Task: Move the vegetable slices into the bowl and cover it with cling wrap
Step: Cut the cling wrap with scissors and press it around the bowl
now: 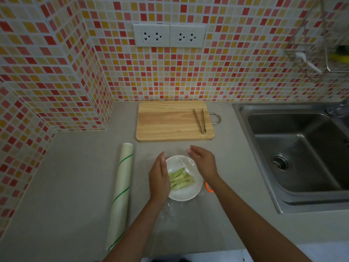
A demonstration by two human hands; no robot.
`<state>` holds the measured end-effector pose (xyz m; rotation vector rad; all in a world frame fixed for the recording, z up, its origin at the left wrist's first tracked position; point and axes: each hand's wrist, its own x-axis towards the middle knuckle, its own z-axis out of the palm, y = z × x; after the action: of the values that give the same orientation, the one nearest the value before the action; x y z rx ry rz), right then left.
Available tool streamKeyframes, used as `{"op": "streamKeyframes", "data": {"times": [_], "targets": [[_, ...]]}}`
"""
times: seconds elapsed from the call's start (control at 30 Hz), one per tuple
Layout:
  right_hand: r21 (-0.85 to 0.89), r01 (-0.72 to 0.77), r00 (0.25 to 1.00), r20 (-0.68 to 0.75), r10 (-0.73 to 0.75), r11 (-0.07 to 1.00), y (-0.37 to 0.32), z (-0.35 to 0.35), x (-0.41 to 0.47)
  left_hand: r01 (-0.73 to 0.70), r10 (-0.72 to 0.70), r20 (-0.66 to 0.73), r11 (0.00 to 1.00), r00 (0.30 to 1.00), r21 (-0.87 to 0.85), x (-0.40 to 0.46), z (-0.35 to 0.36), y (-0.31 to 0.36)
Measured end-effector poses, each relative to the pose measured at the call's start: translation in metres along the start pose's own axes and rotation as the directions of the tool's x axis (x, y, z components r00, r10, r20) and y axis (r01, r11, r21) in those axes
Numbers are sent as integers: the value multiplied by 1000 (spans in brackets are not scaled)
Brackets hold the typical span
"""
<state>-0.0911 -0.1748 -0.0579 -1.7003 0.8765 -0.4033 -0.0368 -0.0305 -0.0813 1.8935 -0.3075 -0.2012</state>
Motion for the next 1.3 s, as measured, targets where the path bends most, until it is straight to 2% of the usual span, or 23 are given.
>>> {"op": "streamKeyframes", "data": {"times": [0.13,0.27,0.37,0.6,0.63,0.7,0.77,0.8,0.87,0.93,1.0,1.13,1.3], "targets": [[-3,-2,995,100,2,1000,-3,7,2,-5,5,3,1000,1000,0,-2,1,1],[98,-58,996,71,51,994,-4,7,-1,-2,2,6,1000,1000,-1,-1,0,1],[196,-153,988,19,152,969,-5,6,2,-2,2,-5,1000,1000,-13,-1,0,0],[85,-366,931,17,366,927,0,8,14,1,-1,-14,1000,1000,-11,-2,0,0],[114,-366,929,-18,370,924,3,9,15,2,-2,-14,1000,1000,-11,-2,0,0],[194,-263,949,-122,289,945,3,10,13,-1,1,-14,1000,1000,-14,-2,1,1],[173,-100,968,-212,136,980,-4,5,6,0,0,-14,1000,1000,-20,-1,1,1],[145,-17,976,-213,48,989,-7,1,2,1,-2,-16,1000,1000,-25,-2,1,1],[145,59,995,-87,-47,988,-8,-4,-4,5,-5,-22,999,1000,-35,-2,2,1],[166,12,991,130,-33,986,-2,-3,-11,10,-11,-24,999,1000,-40,-2,2,0],[171,-37,968,252,-8,985,6,-1,-15,29,-30,-25,998,999,-58,-2,3,0],[220,-103,961,272,41,970,10,-1,-14,73,-78,-36,989,996,-125,0,3,0],[230,-135,971,224,83,964,11,6,-13,99,-107,-44,983,993,-155,0,4,-1]]}}
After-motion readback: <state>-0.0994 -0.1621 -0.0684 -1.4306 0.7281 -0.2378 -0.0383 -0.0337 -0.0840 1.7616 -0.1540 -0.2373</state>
